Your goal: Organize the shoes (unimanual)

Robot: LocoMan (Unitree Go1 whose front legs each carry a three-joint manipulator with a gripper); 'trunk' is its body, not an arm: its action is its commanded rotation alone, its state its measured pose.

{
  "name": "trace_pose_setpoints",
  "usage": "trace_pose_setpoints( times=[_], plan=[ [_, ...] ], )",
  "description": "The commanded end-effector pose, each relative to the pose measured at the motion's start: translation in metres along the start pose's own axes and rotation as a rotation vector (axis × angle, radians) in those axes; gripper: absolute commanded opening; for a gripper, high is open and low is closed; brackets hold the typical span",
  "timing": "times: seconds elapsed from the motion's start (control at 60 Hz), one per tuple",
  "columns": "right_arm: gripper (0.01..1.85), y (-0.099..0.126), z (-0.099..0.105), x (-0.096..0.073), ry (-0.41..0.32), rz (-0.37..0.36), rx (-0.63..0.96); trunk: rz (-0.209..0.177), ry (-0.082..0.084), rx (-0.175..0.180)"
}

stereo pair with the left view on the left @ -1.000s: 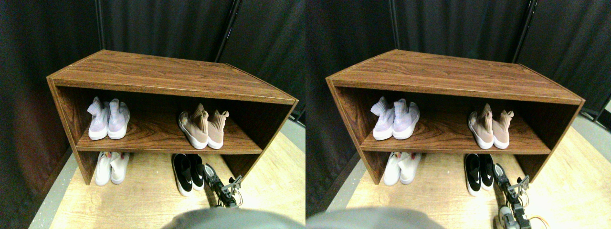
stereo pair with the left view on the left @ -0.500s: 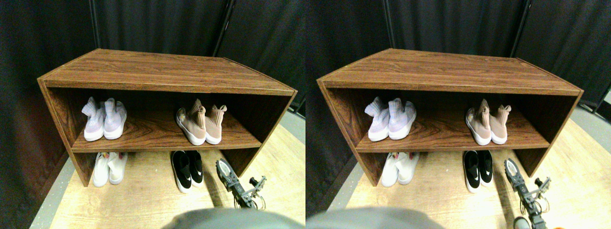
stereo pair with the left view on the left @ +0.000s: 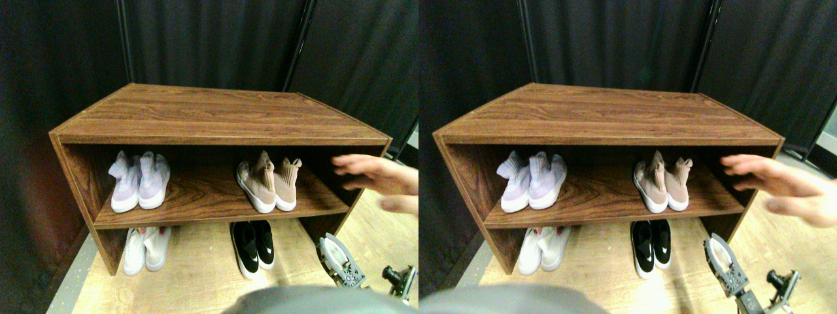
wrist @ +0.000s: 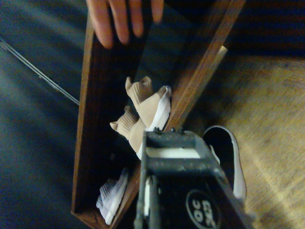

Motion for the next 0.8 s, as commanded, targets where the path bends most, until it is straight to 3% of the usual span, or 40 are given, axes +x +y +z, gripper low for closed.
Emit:
trace_pose_setpoints(
  times=[0.017, 0.083, 0.35, 0.8],
  plan=[
    [0.06, 0.020, 0.001, -0.004, -0.025, 0.068, -0.043, -0.008, -0.020, -0.007],
    [0.06, 0.028, 0.002, -0.005, -0.009, 0.123, -0.099, -0.007, -0.026, -0.012],
    [0.06, 0.040, 0.001, -0.007, -0.016, 0.132, -0.081, 0.007, -0.039, -0.032],
    [0.06, 0.036, -0.003, -0.004, -0.015, 0.115, -0.076, 0.007, -0.022, -0.019]
  ],
)
